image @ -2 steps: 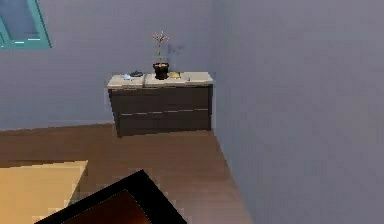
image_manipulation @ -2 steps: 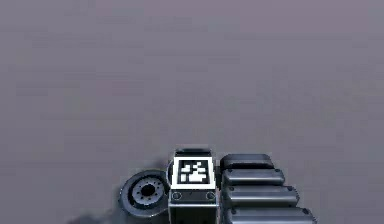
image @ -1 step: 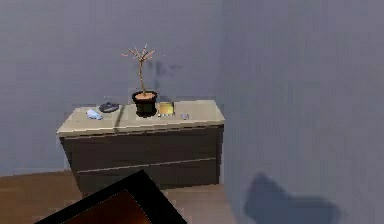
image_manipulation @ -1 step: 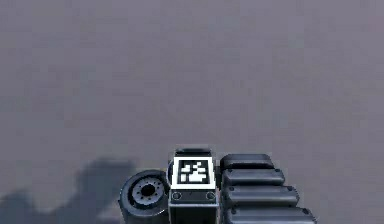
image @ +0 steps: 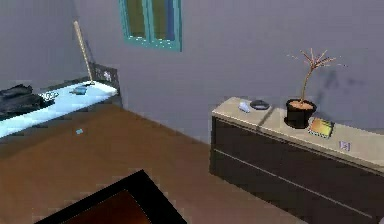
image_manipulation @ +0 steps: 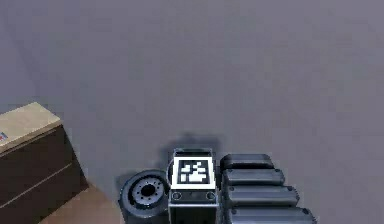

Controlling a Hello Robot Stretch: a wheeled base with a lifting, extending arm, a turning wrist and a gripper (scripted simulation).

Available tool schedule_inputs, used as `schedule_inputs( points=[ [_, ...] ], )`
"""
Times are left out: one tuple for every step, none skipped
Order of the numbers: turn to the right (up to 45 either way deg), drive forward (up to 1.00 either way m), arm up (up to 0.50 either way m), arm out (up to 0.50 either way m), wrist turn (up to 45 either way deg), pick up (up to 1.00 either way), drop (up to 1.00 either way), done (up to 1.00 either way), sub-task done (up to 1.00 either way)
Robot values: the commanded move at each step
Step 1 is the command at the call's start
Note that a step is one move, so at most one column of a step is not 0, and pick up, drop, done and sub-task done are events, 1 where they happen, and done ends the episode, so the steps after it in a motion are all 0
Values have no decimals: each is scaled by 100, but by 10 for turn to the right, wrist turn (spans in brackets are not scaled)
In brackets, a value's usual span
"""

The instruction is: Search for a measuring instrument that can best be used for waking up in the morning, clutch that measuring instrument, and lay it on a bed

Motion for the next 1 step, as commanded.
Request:
schedule_inputs(
  points=[
    [-90,0,0,0,0,0,0,0,0]
  ],
)
